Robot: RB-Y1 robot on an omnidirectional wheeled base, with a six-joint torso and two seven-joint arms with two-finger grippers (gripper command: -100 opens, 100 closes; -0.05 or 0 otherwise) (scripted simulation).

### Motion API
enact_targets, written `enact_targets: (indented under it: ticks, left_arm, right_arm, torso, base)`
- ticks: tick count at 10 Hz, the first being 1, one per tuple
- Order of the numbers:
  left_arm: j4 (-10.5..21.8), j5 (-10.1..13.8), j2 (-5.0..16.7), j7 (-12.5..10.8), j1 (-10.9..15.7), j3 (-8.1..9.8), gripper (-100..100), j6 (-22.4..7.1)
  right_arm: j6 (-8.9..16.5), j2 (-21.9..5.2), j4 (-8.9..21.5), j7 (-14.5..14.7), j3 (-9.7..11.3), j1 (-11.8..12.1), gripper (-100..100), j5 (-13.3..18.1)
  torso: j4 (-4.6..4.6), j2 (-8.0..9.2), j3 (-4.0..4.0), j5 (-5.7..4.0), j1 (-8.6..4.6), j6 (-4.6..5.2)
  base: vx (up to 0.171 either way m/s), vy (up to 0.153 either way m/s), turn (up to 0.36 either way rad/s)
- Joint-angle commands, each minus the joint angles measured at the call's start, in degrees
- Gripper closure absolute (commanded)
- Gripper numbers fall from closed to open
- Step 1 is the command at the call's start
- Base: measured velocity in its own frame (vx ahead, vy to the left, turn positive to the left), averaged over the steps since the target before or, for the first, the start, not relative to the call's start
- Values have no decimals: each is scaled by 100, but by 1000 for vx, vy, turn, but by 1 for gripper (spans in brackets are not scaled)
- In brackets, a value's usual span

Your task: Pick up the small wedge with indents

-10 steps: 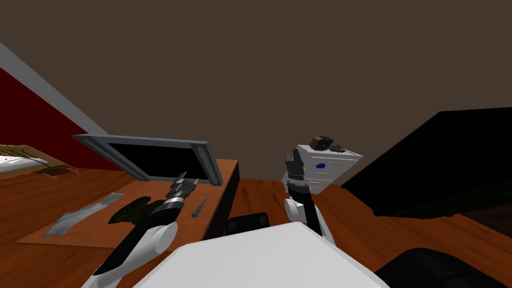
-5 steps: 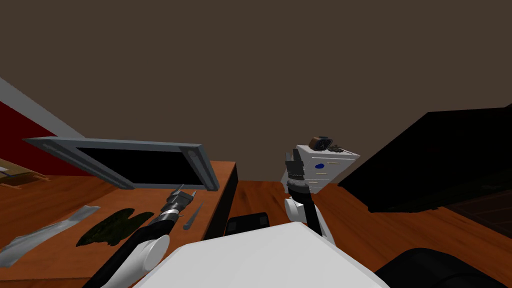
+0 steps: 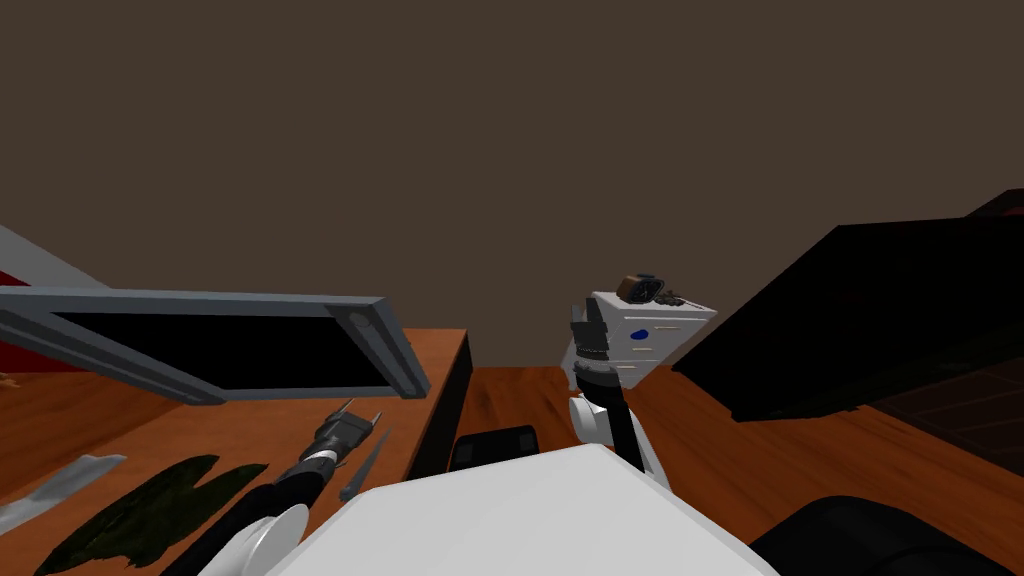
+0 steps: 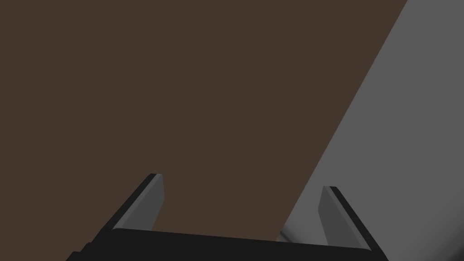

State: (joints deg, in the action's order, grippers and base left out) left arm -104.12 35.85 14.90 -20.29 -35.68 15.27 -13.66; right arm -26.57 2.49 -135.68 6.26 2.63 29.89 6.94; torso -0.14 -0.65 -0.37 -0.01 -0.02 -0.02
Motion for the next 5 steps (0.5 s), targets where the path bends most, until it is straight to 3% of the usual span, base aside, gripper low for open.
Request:
enact_targets:
  ticks: [1, 2, 5]
  left_arm:
    - [254, 132, 13, -68, 8, 32, -100, -187]
    - [507, 343, 104, -159, -94, 37, -100, -374]
    - [804, 549, 201, -243, -197, 31, -100, -550]
  right_arm:
    - [0, 0, 0, 0, 0, 0, 0, 0]
    - [0, 0, 0, 0, 0, 0, 0, 0]
    - [0, 0, 0, 0, 0, 0, 0, 0]
  torso:
    - [0, 0, 0, 0, 0, 0]
    - [-1, -2, -2, 2, 1, 1]
    - [3, 15, 8, 0, 0, 0]
  base:
    - [168, 10, -24]
    - [161, 2, -51]
    - [112, 1, -32]
